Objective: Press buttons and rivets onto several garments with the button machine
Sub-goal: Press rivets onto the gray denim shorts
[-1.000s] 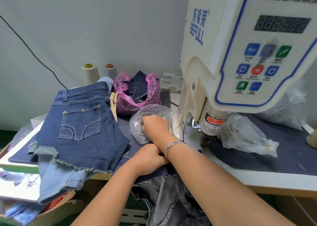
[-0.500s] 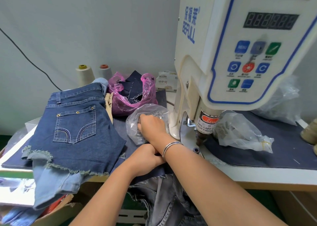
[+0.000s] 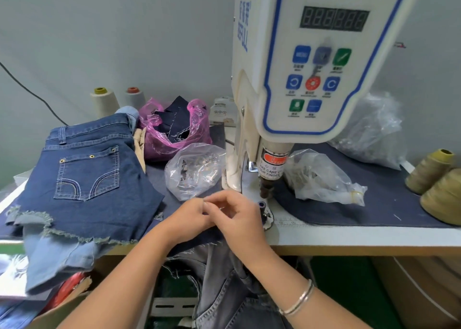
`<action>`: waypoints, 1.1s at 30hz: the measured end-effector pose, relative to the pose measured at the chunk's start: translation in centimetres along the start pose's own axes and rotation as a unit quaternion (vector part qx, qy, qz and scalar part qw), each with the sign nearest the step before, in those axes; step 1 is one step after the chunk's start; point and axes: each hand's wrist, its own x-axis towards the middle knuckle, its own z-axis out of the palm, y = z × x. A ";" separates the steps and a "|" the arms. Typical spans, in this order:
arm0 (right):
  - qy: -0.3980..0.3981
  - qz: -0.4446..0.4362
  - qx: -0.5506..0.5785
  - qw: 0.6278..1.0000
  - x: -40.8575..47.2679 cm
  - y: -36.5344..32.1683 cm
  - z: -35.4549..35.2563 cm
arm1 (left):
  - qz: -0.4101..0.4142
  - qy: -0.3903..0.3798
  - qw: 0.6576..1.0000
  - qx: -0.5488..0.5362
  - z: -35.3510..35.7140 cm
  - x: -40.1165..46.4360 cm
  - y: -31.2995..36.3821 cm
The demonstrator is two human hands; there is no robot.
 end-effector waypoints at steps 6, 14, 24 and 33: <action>0.038 0.075 0.034 0.996 -1.6 0.2 -3.0 | -0.046 -0.018 0.987 -0.156 -0.9 -0.6 0.5; 0.064 0.110 0.020 0.992 -1.0 -0.1 -1.1 | -0.064 0.030 0.965 -0.252 -1.4 -1.4 0.7; 0.056 0.039 -0.036 0.997 -1.4 0.5 -0.5 | -0.081 0.036 0.953 -0.289 -1.2 -1.4 0.8; -0.008 0.147 0.046 0.988 -0.3 -0.2 -1.5 | -0.072 0.027 0.952 -0.297 -1.3 -1.5 1.1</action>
